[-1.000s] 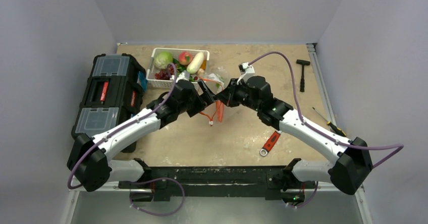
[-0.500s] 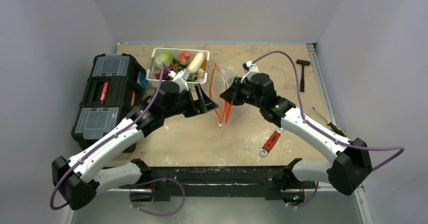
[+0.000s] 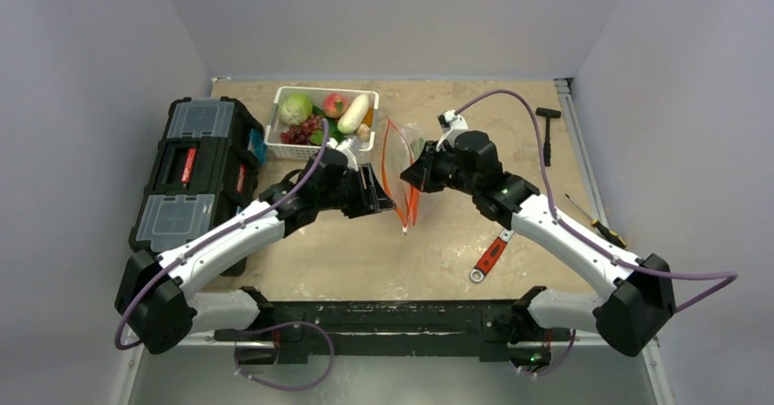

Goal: Place the food in the zip-top bag and seal the zipper
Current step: Adjust the zipper food storage bag at the center of the board.

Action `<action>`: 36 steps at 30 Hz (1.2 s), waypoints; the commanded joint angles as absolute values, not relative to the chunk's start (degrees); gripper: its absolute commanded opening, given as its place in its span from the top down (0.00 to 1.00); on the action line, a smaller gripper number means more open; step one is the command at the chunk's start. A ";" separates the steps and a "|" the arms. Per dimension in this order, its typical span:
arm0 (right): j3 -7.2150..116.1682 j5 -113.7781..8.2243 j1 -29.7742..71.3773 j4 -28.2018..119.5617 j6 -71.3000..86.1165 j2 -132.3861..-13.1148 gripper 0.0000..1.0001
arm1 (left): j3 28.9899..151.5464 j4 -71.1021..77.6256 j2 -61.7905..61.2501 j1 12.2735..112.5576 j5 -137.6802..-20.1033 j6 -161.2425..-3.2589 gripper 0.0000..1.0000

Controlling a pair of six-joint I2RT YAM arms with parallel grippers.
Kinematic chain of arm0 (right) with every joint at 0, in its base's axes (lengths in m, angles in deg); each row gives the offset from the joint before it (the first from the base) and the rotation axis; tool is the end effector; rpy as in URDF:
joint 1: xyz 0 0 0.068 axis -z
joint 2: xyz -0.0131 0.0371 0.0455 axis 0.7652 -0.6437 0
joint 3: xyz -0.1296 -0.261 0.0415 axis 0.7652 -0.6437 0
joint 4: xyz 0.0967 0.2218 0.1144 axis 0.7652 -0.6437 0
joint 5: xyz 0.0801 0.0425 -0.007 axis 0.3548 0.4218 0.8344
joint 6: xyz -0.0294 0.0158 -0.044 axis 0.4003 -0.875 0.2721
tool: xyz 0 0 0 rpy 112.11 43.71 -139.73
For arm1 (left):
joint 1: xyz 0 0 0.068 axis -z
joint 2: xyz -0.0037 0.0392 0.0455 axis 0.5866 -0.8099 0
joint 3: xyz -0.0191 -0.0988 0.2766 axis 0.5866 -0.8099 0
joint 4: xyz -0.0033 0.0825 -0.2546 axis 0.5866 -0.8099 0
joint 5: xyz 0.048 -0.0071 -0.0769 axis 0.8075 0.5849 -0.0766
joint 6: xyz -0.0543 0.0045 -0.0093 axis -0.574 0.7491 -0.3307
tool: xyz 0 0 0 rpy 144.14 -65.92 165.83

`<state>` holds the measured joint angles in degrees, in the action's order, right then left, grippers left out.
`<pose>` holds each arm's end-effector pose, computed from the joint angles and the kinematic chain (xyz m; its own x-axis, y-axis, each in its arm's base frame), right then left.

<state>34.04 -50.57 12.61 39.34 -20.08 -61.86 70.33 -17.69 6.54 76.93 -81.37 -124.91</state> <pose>0.2225 0.1776 0.3342 -0.6531 0.2004 -0.7303 -0.4303 0.6953 0.5756 0.1950 -0.1789 0.3026 -0.8707 -0.2993 -0.3903 0.0909 0.6819 -0.7258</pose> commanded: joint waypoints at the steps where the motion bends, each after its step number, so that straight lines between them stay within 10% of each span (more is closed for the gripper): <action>1: 38.77 -52.99 12.64 34.83 -16.53 -59.44 1.00 | 72.28 -12.27 4.50 77.69 -85.11 -123.13 0.59; 9: 49.31 -55.21 12.58 20.13 -10.30 -59.62 1.00 | 78.67 -16.70 2.72 78.02 -87.32 -119.01 0.99; 18: 63.33 -60.25 10.95 -2.79 -1.65 -63.47 1.00 | 74.07 1.93 9.18 82.20 -100.96 -144.99 1.00; 27: 72.10 -68.20 11.19 -5.63 -0.10 -81.70 1.00 | 67.28 8.22 4.10 75.65 -103.03 -158.10 1.00; 36: 63.79 -53.49 9.06 6.84 -3.20 -73.20 1.00 | 60.23 -1.82 12.09 74.98 -91.26 -154.66 1.00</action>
